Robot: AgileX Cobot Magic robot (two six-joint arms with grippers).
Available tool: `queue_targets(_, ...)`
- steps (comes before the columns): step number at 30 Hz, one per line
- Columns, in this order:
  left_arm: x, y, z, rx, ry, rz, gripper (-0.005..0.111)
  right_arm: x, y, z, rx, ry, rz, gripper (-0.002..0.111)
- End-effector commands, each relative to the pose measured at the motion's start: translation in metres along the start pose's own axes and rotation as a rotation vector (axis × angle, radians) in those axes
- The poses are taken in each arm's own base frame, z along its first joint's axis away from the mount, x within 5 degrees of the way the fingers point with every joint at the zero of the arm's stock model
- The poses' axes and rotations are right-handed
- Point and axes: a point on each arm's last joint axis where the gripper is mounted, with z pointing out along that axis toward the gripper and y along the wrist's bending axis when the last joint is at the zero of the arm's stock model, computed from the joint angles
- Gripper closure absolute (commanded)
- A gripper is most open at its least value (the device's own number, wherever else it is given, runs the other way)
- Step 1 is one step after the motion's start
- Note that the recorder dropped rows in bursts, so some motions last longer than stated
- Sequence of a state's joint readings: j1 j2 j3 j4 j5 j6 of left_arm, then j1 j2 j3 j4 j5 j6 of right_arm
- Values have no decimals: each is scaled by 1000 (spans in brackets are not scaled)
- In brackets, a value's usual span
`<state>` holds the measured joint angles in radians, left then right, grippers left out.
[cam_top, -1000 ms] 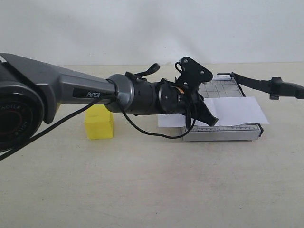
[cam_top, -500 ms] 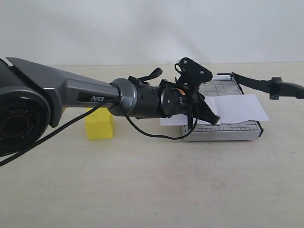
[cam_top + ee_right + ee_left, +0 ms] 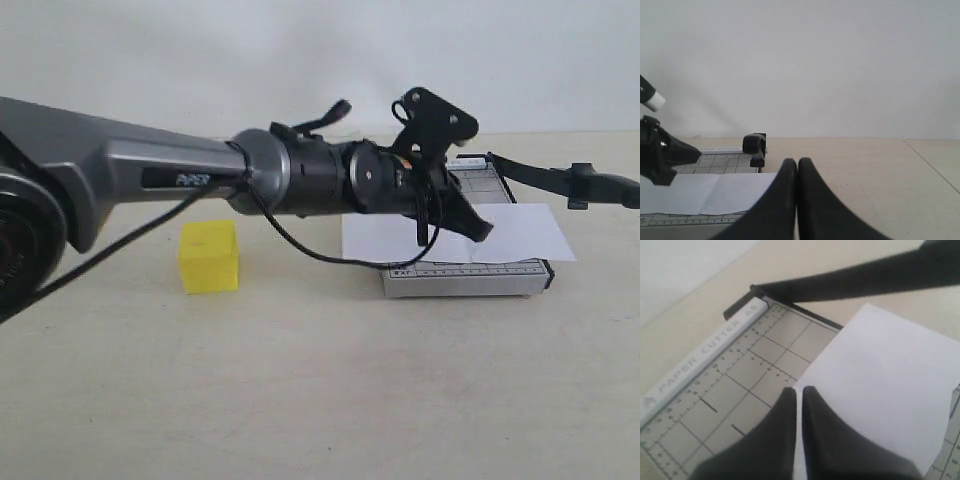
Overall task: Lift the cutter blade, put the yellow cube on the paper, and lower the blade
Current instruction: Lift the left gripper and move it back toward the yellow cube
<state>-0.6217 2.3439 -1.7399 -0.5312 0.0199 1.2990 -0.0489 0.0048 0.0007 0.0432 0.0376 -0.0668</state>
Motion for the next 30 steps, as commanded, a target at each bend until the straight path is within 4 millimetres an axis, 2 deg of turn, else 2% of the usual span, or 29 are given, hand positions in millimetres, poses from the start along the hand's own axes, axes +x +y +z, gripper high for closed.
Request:
queue_targets(1, -7, 42, -34, 33, 3, 10, 102, -1, 0, 0, 0, -14, 1, 108)
queue_targets(6, 7, 82, -77, 95, 93, -3, 102, -1, 0, 0, 0, -14, 1, 108)
queue_targets(10, 35, 113, -118, 36, 216, -127, 102, -1, 0, 0, 0, -14, 1, 108)
queue_targets(12, 56, 123, -139, 24, 309, -211, 102, -1, 0, 0, 0, -14, 1, 108)
queue_targets(15, 83, 127, -160, 46, 457, -285, 102, -1, 0, 0, 0, -14, 1, 108)
queue_targets(17, 94, 125, -169, 67, 500, -311, 102, -1, 0, 0, 0, -14, 1, 108)
queue_targets(23, 95, 127, -181, 73, 502, -359, 102, -1, 0, 0, 0, -14, 1, 108)
queue_targets(26, 97, 123, -183, 103, 532, -382, 89, -1, 0, 0, 0, -14, 1, 108)
queue_targets(30, 99, 120, -184, 118, 569, -428, 56, -1, 0, 0, 0, -14, 1, 108)
